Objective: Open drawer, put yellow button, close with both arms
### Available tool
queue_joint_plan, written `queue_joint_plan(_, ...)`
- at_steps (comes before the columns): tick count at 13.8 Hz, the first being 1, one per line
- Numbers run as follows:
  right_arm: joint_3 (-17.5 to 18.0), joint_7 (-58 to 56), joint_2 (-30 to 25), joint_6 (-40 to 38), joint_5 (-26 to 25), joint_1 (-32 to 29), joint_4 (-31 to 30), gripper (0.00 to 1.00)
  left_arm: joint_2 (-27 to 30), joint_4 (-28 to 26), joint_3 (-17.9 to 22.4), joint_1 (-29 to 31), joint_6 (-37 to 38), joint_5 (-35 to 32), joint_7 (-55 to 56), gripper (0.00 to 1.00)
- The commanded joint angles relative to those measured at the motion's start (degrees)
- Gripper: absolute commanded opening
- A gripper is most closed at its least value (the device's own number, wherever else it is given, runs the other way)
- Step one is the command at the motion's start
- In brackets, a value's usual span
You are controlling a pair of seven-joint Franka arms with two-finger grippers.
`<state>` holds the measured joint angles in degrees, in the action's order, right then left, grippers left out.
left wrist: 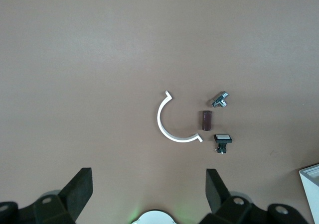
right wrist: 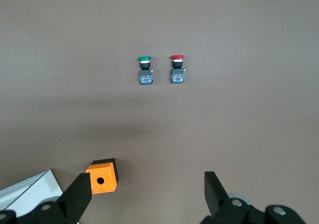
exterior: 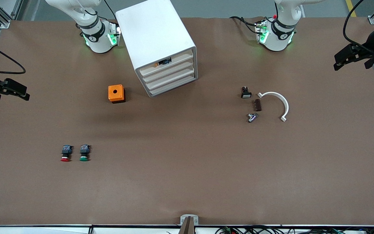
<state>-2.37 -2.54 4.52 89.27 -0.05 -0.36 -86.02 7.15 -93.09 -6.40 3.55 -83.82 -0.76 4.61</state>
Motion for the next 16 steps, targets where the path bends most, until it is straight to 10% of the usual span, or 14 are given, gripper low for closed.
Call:
queue_joint_plan(1,0.5,-0.5,-0.6,-0.5,-0.9,-0.6,0.1,1.00,1.6,-0.5,6.0,-5.0,1.1,0.8,-1.2,1.00)
queue_joint_plan(16,0.6,-0.5,-0.4,0.0,-0.8,-0.4,0.2,1.00,-1.4,1.9,2.3,-5.0,1.2,0.0,-0.8,1.00)
